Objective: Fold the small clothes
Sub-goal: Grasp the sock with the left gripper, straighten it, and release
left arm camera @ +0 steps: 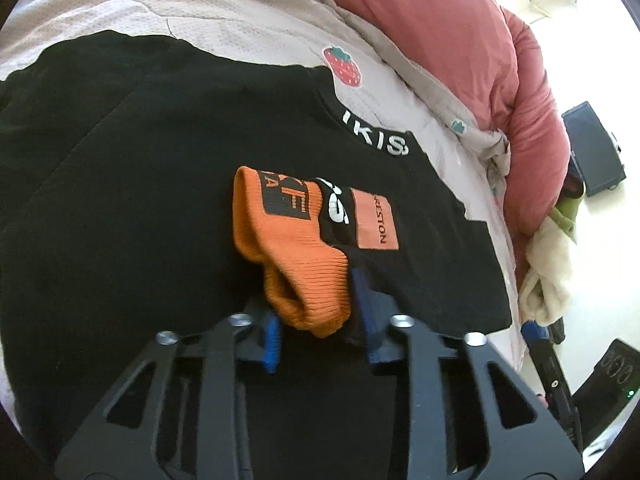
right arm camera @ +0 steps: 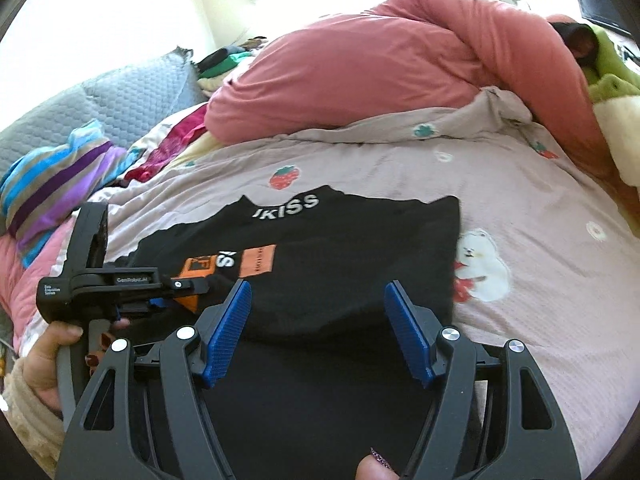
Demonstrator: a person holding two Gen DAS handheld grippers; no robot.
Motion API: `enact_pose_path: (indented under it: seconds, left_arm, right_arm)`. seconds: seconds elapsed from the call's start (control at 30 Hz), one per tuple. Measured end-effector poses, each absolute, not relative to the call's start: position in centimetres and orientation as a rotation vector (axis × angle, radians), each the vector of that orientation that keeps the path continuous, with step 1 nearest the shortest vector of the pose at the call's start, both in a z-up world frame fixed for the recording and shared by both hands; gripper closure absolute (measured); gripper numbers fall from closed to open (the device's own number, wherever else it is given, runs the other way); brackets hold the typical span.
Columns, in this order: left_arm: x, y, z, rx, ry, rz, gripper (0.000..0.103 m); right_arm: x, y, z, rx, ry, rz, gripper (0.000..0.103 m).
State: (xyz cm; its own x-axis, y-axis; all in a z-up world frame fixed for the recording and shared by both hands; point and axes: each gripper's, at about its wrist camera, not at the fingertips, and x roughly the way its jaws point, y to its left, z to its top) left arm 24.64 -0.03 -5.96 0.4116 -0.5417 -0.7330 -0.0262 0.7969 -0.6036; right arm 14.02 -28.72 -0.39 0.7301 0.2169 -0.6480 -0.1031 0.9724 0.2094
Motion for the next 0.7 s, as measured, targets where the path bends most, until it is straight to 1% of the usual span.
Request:
enact_pose_path:
  seconds: [0.03,0.23,0.37,0.47,0.53,0.57,0.63,0.7]
  left_arm:
    - [24.6,0.1,-5.7,-0.59,1.099,-0.354,0.097]
    - [23.5,1.3,-1.1,-0.479,0.934,-0.326,0.097]
    - [23.2,2.2,-0.2,-0.407,0.931,-0.289,0.097]
    - [23.4,2.8,-0.9,-0.395,0.969,-0.266,0.095]
    - [23.4,3.3,-1.3,-0.393,0.983,-0.248,0.088]
    - [23.3,3.7,-1.1,-0.38,0.974,-0.222,0.087]
    - [22.8,4.7,-0.4,-0.345,0.932,-0.178,0.078]
    - [22.6,5.8,0.5,-0.316,0.888,-0.12,0.078]
  right_arm:
    - [13.9,-29.0,-0.5,0.166,0.736,0.168,0.035]
    - [13.9,-30.2,-1.6,0.177,0.768,0.124,0.035]
    - [14.3,-30.4,-2.0,0.174,0.785,0.1,0.035]
    - [14.7,-30.2,-2.2,0.161,0.801,0.077,0.035]
    - [15.1,-29.9,-2.5,0.164,0.814,0.077,0.035]
    - [15.2,-29.8,-2.5,0.163,0.817,0.078,0.035]
    - [15.7,-29.2,-2.5,0.145,0.822,0.086,0.035]
    - [16.2,-28.6,-2.5,0.124,0.823,0.096,0.035]
